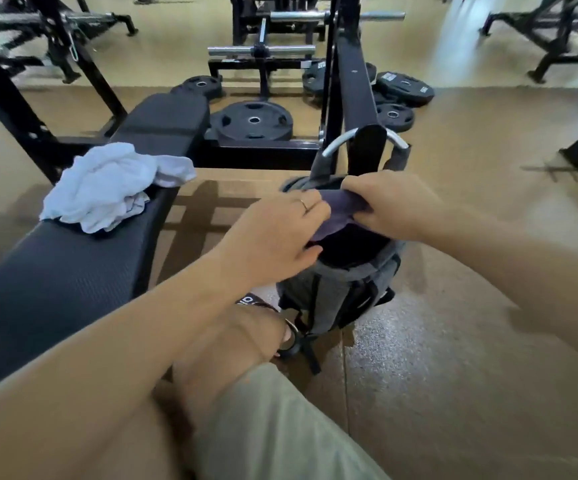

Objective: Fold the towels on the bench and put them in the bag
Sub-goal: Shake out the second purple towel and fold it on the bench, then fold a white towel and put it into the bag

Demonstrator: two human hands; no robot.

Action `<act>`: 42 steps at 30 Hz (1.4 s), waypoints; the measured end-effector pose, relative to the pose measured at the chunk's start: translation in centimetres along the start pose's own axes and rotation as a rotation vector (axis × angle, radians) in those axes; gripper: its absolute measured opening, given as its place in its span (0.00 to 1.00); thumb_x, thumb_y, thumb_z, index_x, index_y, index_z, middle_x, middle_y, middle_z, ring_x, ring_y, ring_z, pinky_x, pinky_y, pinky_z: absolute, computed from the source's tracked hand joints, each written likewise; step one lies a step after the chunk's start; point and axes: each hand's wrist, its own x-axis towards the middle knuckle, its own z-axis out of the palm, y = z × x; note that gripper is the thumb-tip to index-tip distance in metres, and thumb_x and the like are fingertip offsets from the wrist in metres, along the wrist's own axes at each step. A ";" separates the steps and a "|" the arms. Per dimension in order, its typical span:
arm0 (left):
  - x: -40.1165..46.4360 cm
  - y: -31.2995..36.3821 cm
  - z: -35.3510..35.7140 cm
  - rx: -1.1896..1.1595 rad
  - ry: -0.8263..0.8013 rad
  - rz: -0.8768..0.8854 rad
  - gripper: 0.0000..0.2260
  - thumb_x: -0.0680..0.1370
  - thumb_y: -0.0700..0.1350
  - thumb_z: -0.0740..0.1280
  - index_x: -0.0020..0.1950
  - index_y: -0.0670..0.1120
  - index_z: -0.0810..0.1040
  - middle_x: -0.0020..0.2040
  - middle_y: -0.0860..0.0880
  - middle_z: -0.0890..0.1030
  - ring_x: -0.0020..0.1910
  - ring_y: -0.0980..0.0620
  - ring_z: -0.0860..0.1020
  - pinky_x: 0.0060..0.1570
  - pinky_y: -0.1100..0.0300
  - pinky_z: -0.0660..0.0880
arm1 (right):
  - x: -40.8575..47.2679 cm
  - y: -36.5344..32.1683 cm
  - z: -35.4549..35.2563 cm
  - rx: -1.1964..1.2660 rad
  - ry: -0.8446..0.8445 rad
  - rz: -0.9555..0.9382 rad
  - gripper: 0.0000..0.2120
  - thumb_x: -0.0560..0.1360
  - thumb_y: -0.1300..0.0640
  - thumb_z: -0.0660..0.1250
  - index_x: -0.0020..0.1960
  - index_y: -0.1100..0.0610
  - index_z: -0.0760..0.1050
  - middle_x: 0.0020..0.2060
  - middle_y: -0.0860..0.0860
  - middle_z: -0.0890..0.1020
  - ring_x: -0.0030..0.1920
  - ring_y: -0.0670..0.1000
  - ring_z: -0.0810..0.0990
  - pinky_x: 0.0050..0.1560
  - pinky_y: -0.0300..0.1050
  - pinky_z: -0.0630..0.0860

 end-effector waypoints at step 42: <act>-2.7 -0.1 7.3 -0.317 -0.255 0.239 0.12 0.73 0.45 0.70 0.56 0.48 0.81 0.49 0.51 0.83 0.49 0.48 0.81 0.53 0.55 0.77 | 2.9 -2.7 14.9 -0.268 -0.666 0.174 0.19 0.85 0.61 0.54 0.74 0.56 0.70 0.70 0.55 0.76 0.71 0.58 0.74 0.64 0.51 0.73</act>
